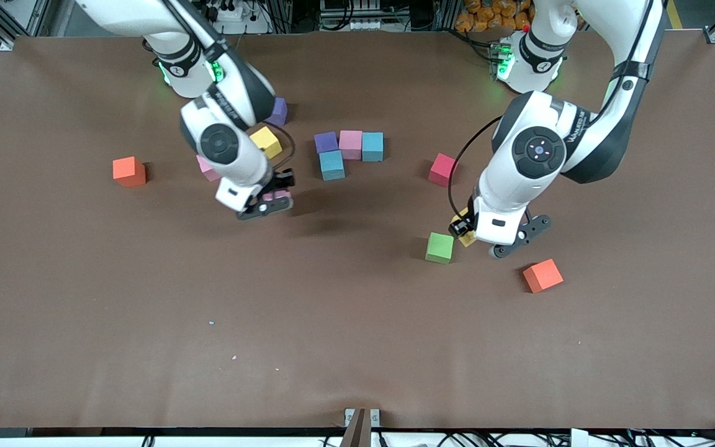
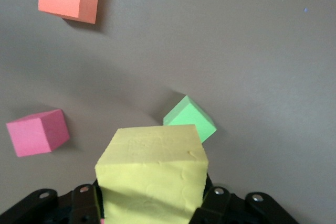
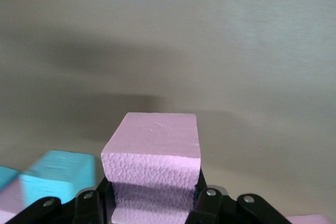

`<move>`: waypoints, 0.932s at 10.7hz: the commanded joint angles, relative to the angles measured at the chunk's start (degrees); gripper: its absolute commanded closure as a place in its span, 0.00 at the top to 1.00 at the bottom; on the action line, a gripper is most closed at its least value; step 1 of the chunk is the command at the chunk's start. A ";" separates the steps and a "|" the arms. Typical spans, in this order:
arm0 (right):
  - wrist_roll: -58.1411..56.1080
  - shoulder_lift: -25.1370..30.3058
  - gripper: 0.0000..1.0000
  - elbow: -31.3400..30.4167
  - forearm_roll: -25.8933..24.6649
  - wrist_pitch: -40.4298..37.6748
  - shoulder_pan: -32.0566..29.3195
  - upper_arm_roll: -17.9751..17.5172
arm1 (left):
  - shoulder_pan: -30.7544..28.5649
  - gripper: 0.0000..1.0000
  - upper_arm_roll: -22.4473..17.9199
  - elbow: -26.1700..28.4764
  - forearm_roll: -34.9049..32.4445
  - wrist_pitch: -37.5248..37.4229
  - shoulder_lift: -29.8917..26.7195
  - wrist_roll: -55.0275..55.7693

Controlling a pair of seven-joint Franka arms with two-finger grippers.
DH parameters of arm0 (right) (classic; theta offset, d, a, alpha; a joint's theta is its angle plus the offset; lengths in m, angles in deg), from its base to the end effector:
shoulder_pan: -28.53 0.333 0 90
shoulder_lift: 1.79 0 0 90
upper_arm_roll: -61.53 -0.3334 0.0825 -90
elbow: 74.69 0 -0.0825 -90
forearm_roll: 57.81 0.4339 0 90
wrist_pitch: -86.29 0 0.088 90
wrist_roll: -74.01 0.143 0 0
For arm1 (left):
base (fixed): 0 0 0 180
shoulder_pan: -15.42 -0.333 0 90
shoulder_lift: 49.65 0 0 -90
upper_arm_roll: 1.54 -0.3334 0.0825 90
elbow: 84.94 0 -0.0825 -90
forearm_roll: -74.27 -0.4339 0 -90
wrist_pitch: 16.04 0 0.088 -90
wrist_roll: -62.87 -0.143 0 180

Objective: Arrange 11 blocks into digit 3
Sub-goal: 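Carry pink with the right gripper while the left gripper carries yellow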

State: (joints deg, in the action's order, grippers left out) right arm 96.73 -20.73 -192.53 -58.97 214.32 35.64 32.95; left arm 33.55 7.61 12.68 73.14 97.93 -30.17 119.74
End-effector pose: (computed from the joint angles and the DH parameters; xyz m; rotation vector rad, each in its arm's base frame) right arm 0.4977 0.3583 0.2314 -3.0423 -0.3448 0.2562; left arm 0.6199 -0.3095 0.3507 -3.0293 -0.7988 0.0956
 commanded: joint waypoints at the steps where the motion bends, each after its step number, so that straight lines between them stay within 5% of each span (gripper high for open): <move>1: 6.88 -5.57 0.00 6.03 0.81 1.49 4.65 0.02 | -1.78 0.18 0.25 1.07 0.96 -2.34 -1.90 -5.00; 5: 15.22 -10.23 0.00 6.04 0.64 10.38 8.79 0.02 | -1.88 0.17 0.25 0.90 1.22 -2.70 -1.91 -5.19; 10: 15.86 -12.96 0.00 5.86 -0.07 10.48 8.89 0.10 | -1.79 0.15 0.25 0.99 1.22 -2.97 -1.73 -5.19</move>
State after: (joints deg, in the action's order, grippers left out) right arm 111.60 -32.53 -187.78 -58.97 224.92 44.05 32.96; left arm 32.00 7.73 12.68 73.19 95.83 -30.50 115.79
